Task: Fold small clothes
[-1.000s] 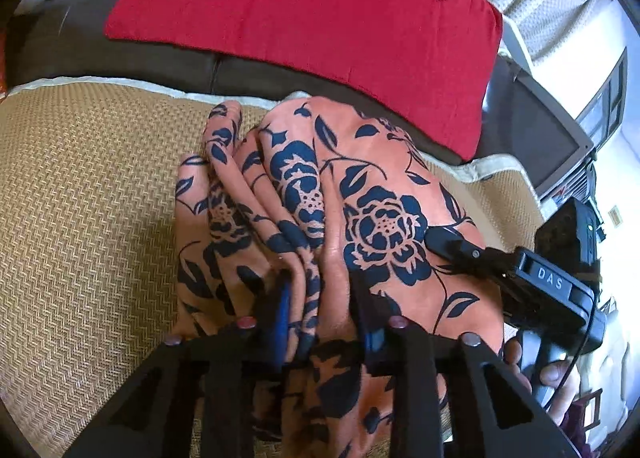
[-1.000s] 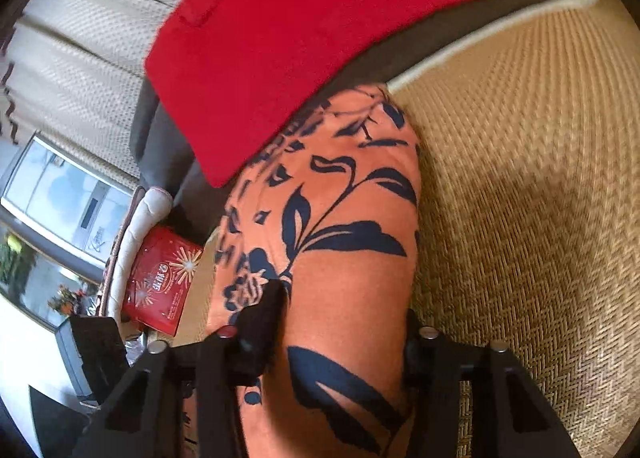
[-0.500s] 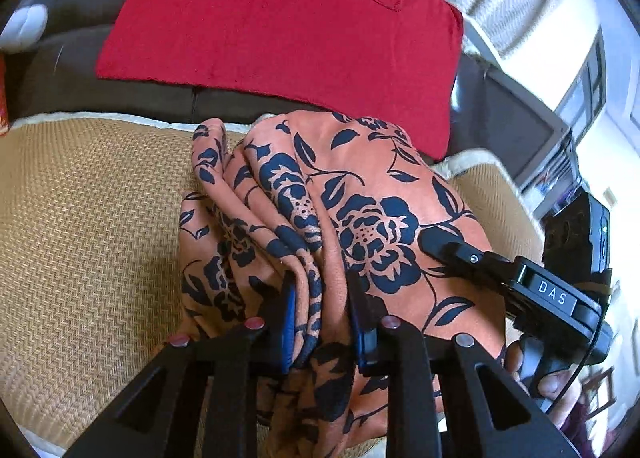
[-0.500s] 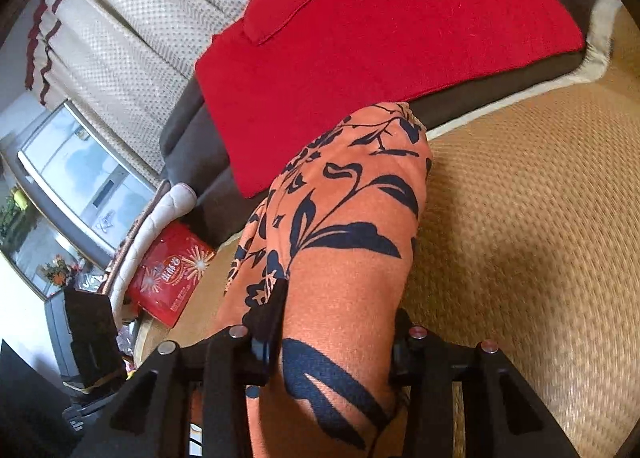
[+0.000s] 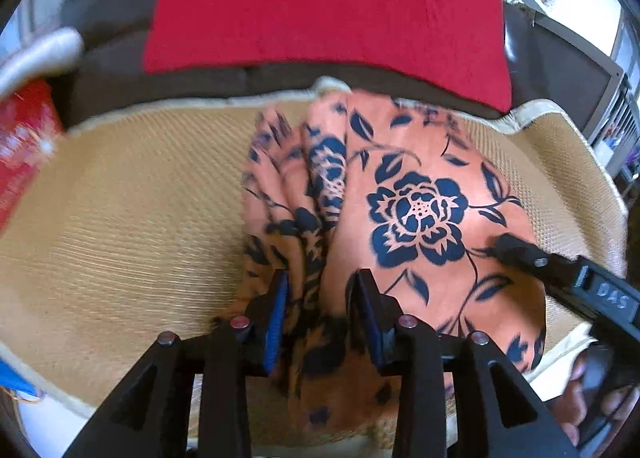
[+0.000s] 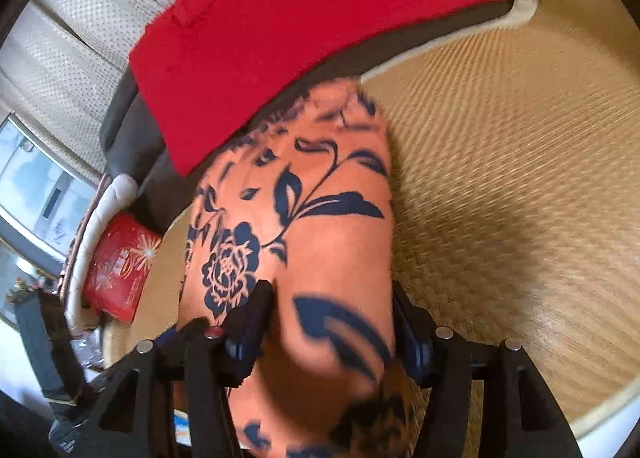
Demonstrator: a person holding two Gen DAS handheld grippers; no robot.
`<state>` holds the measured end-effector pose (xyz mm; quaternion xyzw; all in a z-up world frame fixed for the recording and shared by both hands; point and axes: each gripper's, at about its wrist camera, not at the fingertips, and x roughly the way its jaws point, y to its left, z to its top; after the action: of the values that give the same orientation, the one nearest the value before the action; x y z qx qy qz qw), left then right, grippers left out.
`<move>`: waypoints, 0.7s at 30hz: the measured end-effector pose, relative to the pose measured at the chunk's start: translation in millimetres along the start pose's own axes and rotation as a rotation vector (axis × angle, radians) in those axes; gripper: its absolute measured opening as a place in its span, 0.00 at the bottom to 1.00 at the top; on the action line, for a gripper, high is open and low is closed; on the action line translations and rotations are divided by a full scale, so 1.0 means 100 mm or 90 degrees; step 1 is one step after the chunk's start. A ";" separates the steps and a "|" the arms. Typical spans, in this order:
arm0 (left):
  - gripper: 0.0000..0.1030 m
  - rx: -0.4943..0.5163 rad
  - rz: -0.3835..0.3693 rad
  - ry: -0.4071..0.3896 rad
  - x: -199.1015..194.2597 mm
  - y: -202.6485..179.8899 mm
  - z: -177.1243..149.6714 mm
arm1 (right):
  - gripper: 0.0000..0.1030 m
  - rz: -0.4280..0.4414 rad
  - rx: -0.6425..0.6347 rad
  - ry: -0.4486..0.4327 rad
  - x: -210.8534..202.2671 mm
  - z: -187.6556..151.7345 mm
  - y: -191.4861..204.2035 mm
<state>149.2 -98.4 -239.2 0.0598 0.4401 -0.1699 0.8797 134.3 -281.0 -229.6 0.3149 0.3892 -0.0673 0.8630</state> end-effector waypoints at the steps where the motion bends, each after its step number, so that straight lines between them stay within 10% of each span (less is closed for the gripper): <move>1: 0.48 0.007 0.029 -0.019 -0.14 -0.01 -0.05 | 0.59 -0.008 -0.014 -0.021 -0.10 -0.03 0.04; 16: 0.95 0.017 0.175 -0.217 -1.97 -0.25 -0.38 | 0.60 -0.032 -0.235 -0.142 -1.75 -0.66 0.99; 21: 0.96 0.019 0.161 -0.231 -2.22 -0.26 -0.49 | 0.60 -0.037 -0.244 -0.132 -1.97 -0.81 1.14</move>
<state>-20.3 -55.6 -91.5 0.0959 0.2607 -0.0725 0.9579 -11.0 -168.3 -73.0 0.1253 0.3131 -0.0491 0.9401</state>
